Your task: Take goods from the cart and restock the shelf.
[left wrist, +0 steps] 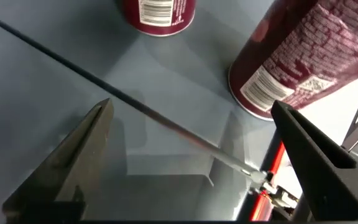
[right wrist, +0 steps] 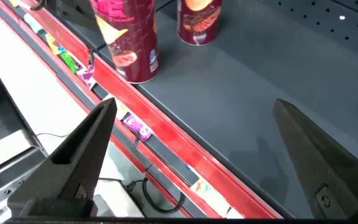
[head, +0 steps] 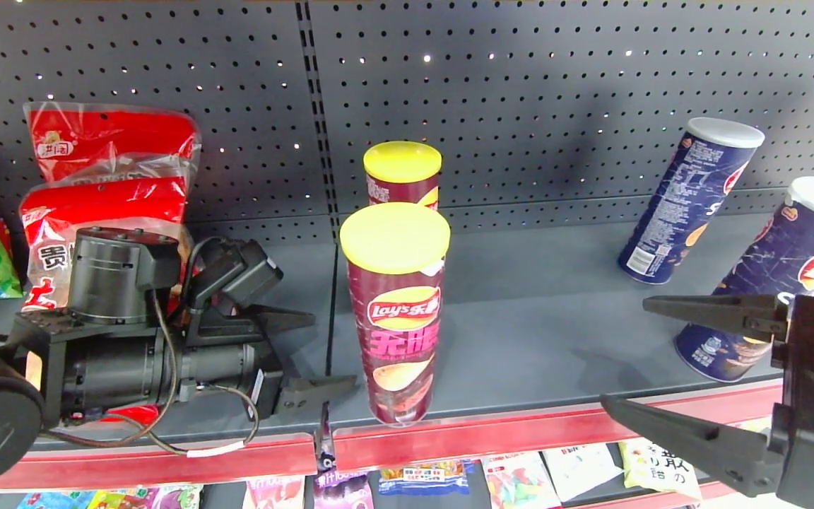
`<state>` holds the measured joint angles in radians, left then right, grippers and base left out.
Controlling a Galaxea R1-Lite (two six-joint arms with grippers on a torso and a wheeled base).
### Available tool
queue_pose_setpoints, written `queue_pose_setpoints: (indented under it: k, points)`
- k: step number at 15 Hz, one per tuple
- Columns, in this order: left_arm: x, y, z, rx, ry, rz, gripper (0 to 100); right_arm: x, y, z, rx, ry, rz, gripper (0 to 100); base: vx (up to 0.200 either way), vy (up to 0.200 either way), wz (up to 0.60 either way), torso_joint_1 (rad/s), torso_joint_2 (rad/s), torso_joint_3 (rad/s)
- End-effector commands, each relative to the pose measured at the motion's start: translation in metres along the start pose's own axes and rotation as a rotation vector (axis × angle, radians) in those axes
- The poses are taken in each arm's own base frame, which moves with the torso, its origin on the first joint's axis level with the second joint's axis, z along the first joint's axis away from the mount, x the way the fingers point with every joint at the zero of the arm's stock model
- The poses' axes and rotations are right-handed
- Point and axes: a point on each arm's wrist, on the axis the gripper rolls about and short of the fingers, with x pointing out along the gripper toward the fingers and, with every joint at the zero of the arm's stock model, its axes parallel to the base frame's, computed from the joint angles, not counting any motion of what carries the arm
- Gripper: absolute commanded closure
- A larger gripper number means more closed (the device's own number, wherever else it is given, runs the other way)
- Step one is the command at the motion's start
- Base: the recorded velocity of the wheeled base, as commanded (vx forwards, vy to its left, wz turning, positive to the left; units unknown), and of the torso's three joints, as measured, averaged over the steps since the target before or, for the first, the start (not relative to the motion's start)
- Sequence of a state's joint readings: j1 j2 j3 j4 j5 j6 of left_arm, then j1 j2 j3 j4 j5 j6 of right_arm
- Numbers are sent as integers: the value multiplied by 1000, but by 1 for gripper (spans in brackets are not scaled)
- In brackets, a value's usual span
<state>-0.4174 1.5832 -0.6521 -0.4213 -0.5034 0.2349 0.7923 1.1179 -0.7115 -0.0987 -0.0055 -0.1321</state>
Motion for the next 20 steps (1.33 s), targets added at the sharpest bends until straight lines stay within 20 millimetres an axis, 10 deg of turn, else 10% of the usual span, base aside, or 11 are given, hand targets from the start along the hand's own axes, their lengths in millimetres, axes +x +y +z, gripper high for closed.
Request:
queue_pose_setpoints:
  k: [1,13,20]
  points:
    - [5,2,2,1,0,-2,0,0,-1,0,2,0,-6,0,0,0,0,0,0,0]
    - [6,3,8,5,-8,23,0,0,-4,-2,6,7,-23,0,0,0,0,0,0,0]
    - [-112,-30,5,-4,-79,437,0,-57,-4,-46,20,-47,-151,0,0,0,0,0,0,0]
